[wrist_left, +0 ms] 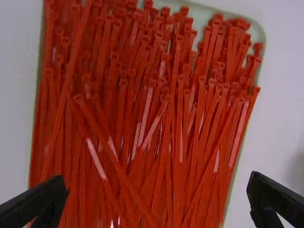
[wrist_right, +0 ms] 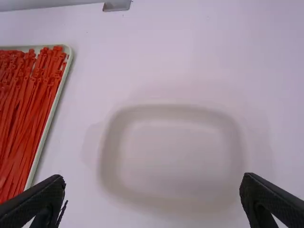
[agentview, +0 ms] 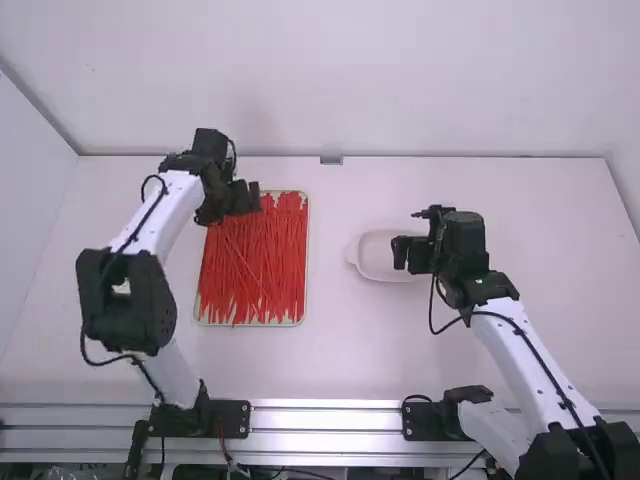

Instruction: Fasten the cable tie

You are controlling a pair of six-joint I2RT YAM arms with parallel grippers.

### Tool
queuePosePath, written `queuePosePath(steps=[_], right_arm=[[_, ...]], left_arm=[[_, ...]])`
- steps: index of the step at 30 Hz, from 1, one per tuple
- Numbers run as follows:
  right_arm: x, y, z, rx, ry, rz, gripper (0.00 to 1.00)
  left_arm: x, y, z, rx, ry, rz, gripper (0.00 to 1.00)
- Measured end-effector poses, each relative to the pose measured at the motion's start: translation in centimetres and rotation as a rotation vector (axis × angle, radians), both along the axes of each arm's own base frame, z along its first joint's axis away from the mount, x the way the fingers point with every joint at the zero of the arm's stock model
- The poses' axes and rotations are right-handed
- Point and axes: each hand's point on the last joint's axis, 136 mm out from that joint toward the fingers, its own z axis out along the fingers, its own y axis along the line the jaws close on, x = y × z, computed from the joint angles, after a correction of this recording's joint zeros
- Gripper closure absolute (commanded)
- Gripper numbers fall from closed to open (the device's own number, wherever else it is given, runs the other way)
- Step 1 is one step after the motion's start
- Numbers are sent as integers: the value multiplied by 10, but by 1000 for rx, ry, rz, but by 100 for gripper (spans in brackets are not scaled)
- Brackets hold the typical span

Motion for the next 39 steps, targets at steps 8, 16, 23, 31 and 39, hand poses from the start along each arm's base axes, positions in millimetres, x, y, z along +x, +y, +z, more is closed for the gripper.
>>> queuePosePath(steps=[8,16,23,31,39], right_arm=[[-2,6,0,9,5,21,2],[-7,22,0,-7,-3,81,2],[-8,23,-2,-34,-1,63,2],[-7,20,-2,-45,-2,48,2],[-7,20,-3,-46,1,48,2]], left_arm=[[29,-30,-47,17,7,-161,12],[36,-46,-61,81,-7,-222,13],[48,-35,-64,115,-59,-192,13],[38,-33,-83,119,-39,-191,15],[43,-34,-82,117,-60,-190,22]])
